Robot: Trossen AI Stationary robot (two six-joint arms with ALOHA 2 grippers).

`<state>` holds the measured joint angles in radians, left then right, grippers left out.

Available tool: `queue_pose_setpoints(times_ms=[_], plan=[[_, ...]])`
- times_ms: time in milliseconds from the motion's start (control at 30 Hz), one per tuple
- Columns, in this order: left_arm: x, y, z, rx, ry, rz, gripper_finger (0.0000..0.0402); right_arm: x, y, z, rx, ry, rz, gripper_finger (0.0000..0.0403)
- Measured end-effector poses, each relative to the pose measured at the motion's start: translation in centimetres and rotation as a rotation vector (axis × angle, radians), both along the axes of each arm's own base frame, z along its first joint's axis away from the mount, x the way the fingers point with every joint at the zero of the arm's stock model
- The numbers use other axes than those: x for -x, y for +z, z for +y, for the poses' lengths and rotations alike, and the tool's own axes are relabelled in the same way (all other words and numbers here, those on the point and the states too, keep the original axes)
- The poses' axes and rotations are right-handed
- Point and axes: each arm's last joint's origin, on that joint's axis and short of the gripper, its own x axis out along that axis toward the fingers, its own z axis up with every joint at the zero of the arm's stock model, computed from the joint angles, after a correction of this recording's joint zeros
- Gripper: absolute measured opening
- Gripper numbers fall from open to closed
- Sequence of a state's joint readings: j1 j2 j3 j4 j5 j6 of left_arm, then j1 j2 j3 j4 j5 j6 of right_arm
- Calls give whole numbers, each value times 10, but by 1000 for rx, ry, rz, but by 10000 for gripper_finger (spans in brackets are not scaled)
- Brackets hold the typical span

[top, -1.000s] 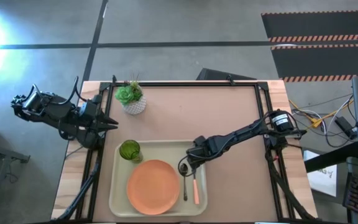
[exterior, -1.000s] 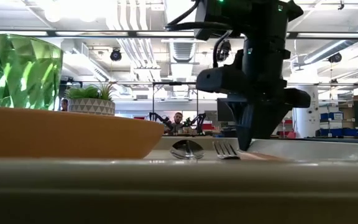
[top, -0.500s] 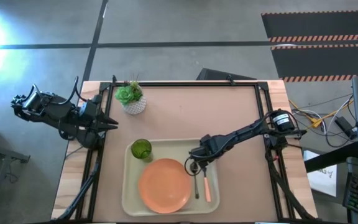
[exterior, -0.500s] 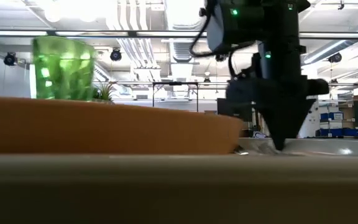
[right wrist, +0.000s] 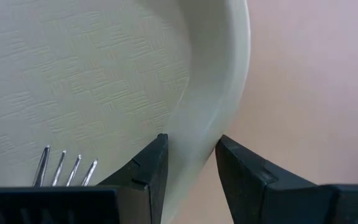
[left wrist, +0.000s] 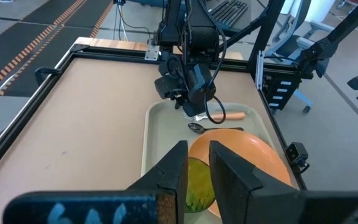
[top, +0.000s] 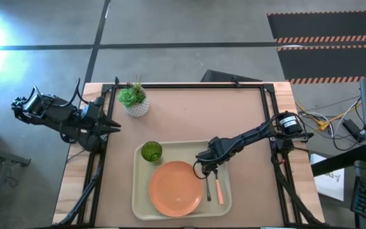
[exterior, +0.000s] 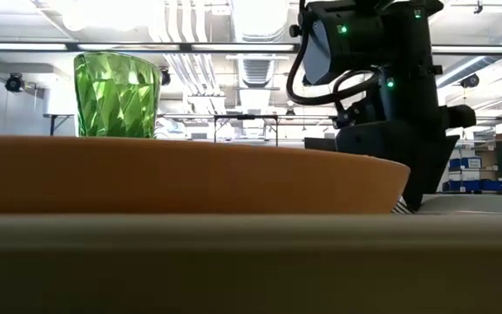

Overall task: Pick and place plate/cup/fork/spoon on tray
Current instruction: Move the white tray to the center of the table

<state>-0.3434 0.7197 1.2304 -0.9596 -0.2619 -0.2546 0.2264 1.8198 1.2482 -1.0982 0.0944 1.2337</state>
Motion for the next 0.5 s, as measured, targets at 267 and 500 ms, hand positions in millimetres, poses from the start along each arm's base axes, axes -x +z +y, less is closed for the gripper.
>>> queue_pose_setpoints(times_ms=[267, 500], plan=[[0, 0, 0, 0, 0, 0, 47, -8, 19, -1, 87, 17, -95, 118], [0, 0, 0, 0, 0, 1, 47, -12, 72, -4, 202, 50, -308, 118]])
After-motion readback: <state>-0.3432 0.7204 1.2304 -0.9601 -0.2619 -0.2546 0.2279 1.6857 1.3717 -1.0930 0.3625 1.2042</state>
